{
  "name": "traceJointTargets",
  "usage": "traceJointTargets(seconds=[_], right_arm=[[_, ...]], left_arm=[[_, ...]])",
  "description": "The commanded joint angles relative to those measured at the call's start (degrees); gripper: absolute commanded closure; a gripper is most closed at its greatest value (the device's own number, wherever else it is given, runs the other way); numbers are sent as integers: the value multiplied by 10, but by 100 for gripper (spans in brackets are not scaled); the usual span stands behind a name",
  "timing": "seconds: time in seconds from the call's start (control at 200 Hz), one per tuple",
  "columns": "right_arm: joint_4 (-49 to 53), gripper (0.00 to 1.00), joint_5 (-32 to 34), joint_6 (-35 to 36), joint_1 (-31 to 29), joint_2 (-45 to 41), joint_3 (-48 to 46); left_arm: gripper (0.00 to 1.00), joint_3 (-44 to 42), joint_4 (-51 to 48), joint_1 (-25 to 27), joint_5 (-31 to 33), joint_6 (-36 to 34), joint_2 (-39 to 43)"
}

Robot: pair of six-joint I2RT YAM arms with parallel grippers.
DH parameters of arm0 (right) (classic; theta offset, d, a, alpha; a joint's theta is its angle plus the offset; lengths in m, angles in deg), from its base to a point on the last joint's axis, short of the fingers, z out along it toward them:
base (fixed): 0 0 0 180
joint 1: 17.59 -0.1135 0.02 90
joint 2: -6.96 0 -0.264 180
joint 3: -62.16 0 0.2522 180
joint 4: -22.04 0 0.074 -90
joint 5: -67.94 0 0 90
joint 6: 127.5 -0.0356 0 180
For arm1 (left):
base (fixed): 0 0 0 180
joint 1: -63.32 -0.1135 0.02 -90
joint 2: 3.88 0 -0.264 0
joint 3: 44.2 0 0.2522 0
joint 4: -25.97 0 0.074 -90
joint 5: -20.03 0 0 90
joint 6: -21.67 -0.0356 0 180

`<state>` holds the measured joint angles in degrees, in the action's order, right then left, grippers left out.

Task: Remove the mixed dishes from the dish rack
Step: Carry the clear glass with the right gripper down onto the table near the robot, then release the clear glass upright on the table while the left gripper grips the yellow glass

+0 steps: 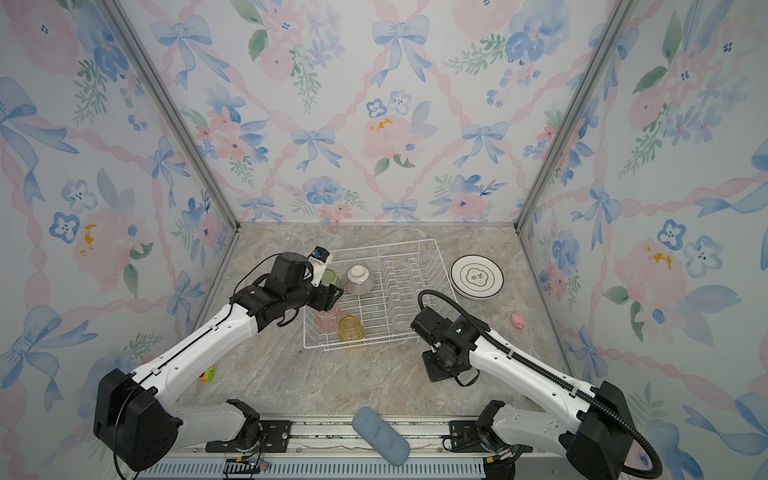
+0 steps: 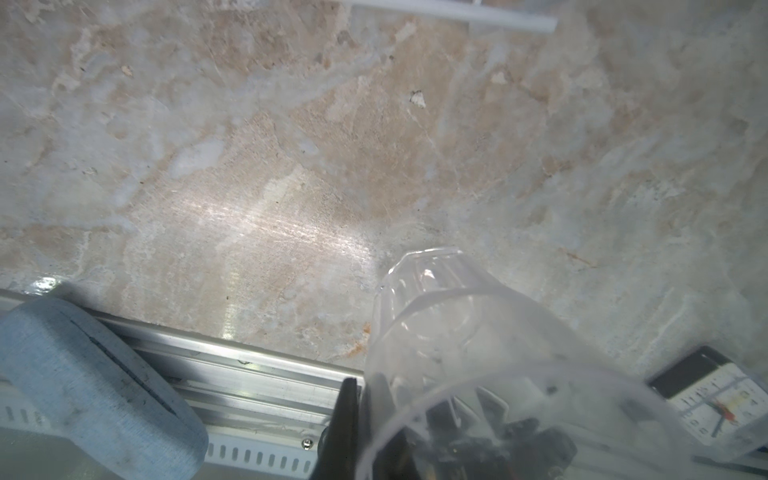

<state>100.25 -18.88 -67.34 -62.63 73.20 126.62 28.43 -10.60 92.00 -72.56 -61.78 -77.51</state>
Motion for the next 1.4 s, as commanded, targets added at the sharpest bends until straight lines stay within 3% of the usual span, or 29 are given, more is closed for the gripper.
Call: traceJointTargets(seconds=[0.0,0.205,0.755,1.01,1.195,1.395], right_arm=[[-31,100,-2,7,13,11,-8],[-53,100,-3,10,22,36,-15],[-55,77,1,11,29,61,-15],[-29,33,13,18,26,17,13],[-25,20,-20,32,22,-36,54],[-37,18,-26,38,20,-64,69]], left_arm=[[26,-7,-6,-4,-16,-11,-11],[24,-7,-7,-2,-12,-10,-17],[21,27,-69,51,25,-20,-46],[17,39,-102,90,38,-20,-45],[12,46,-116,112,35,-27,-53],[12,57,-170,142,66,-12,-68]])
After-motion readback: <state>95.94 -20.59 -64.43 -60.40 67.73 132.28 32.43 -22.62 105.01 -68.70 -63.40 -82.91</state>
